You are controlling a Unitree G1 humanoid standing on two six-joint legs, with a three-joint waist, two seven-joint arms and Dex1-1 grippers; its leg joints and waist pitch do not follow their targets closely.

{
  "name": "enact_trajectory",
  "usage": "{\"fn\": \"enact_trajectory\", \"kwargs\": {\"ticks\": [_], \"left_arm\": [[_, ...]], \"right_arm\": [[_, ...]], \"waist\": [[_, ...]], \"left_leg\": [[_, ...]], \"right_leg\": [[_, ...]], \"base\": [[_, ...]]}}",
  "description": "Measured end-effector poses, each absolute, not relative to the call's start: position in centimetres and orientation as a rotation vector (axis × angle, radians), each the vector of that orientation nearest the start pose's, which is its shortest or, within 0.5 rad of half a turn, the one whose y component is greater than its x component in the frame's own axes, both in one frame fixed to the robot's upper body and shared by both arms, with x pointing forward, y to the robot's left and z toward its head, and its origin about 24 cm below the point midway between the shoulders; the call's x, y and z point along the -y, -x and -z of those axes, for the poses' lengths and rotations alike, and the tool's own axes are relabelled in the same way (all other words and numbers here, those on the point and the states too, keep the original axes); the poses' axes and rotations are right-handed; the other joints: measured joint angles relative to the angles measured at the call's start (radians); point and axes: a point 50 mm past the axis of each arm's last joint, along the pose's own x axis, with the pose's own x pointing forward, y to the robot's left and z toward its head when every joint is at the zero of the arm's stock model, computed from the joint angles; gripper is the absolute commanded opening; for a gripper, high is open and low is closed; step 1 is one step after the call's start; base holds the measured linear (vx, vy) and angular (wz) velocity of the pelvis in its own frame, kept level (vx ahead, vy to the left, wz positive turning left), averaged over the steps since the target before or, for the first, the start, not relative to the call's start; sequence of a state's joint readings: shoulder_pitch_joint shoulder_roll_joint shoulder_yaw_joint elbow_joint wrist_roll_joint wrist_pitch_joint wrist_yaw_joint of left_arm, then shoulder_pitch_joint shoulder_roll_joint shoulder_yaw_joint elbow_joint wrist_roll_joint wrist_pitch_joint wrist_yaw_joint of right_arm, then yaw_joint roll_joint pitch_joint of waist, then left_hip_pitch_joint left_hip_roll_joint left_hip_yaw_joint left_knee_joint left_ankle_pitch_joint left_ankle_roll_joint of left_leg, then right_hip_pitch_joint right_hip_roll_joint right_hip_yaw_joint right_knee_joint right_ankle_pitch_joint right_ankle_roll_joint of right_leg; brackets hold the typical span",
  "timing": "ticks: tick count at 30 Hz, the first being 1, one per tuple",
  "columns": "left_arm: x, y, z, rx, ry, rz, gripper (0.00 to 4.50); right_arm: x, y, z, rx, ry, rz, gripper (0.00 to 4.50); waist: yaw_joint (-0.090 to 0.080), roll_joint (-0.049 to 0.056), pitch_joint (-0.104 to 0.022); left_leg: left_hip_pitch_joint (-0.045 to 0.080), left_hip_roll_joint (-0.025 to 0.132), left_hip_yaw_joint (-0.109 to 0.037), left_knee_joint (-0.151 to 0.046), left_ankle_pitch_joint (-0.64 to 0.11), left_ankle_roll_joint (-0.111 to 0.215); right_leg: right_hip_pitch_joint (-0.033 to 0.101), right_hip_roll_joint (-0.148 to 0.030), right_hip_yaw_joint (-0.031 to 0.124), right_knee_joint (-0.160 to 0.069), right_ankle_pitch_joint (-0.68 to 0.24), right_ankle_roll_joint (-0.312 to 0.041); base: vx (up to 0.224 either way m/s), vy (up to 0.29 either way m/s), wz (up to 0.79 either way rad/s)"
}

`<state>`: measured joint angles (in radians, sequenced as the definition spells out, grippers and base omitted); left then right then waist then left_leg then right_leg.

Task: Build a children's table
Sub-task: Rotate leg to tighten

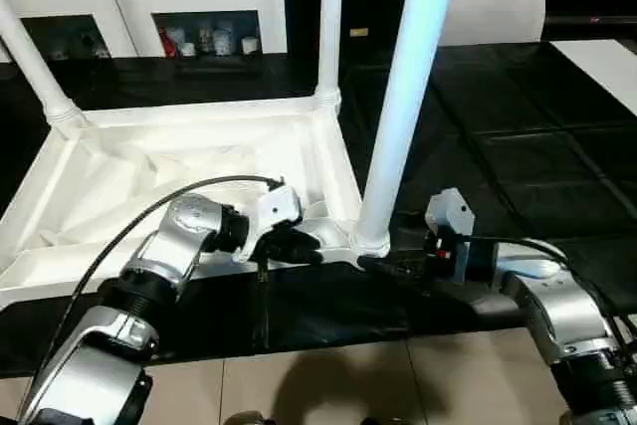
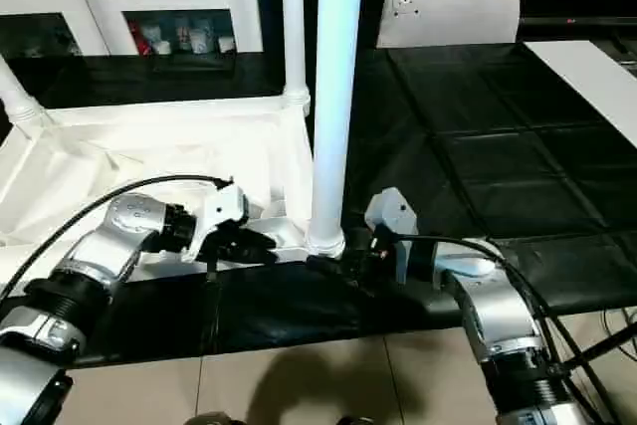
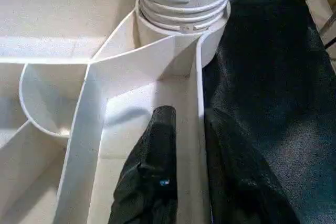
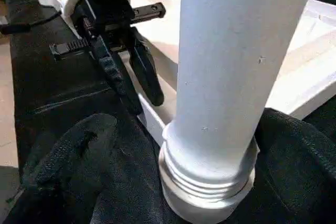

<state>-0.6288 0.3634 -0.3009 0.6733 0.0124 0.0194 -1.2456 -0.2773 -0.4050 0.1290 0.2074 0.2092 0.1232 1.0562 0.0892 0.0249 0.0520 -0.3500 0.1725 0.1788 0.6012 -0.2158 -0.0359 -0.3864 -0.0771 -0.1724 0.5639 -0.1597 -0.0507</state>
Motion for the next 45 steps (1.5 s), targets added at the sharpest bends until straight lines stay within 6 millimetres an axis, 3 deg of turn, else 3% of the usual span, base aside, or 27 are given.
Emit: {"fn": "enact_trajectory", "kwargs": {"ticks": [6, 14, 18, 19, 23, 36, 45], "left_arm": [[-13.2, -31.8, -5.1, -0.439, -0.416, 1.416, 0.05], [-14.1, -31.3, -5.3, -0.451, -0.432, 1.499, 0.02], [-14.0, -30.9, -5.3, -0.462, -0.442, 1.572, 0.02], [-13.9, -30.8, -5.3, -0.461, -0.448, 1.588, 0.0], [-13.7, -30.6, -5.2, -0.455, -0.465, 1.618, 0.0], [-13.6, -30.6, -5.2, -0.446, -0.477, 1.633, 0.0], [-13.4, -30.5, -5.2, -0.443, -0.479, 1.642, 0.0]], "right_arm": [[15.7, -27.7, -5.8, -0.204, 0.187, -1.15, 4.5], [16.5, -27.7, -5.6, -0.267, 0.235, -1.239, 4.5], [16.3, -28.2, -6.4, -0.25, 0.263, -1.296, 4.5], [16.1, -28.2, -6.4, -0.252, 0.267, -1.316, 4.2], [15.9, -28.0, -5.8, -0.292, 0.252, -1.383, 4.07], [14.9, -28.5, -5.5, -0.319, 0.222, -1.463, 2.87], [15.0, -28.3, -5.1, -0.326, 0.169, -1.46, 2.61]], "waist": [[0.0, 0.0, 0.0], [0.001, 0.0, 0.0], [0.02, -0.002, -0.001], [0.026, -0.003, -0.001], [0.036, -0.004, -0.001], [0.041, -0.008, -0.001], [0.048, -0.015, 0.0]], "left_leg": [[0.0, 0.0, 0.0, 0.0, 0.0, 0.0], [-0.001, 0.0, 0.0, 0.0, 0.001, 0.002], [-0.001, 0.0, 0.0, 0.001, 0.002, 0.003], [-0.001, 0.0, 0.0, 0.001, 0.002, 0.003], [-0.001, 0.0, 0.0, 0.002, 0.001, 0.003], [-0.001, 0.0, 0.0, 0.002, 0.001, 0.002], [0.001, 0.0, 0.0, 0.003, 0.0, -0.001]], "right_leg": [[0.0, 0.0, 0.0, 0.0, 0.0, 0.0], [0.0, 0.0, 0.0, 0.0, 0.0, 0.0], [0.0, 0.0, 0.0, 0.0, 0.0, 0.0], [0.0, 0.0, 0.0, 0.0, 0.0, 0.0], [0.0, -0.001, 0.0, 0.001, 0.0, 0.0], [0.0, -0.001, 0.0, 0.003, 0.0, 0.0], [0.0, -0.001, 0.0, 0.005, 0.0, 0.0]], "base": [[0.0, 0.0, 0.0], [0.0, 0.0, 0.0], [0.0, 0.0, 0.0], [0.0, 0.0, 0.0], [0.0, 0.0, 0.0], [0.0, 0.0, 0.0], [0.0, 0.0, 0.0]]}}
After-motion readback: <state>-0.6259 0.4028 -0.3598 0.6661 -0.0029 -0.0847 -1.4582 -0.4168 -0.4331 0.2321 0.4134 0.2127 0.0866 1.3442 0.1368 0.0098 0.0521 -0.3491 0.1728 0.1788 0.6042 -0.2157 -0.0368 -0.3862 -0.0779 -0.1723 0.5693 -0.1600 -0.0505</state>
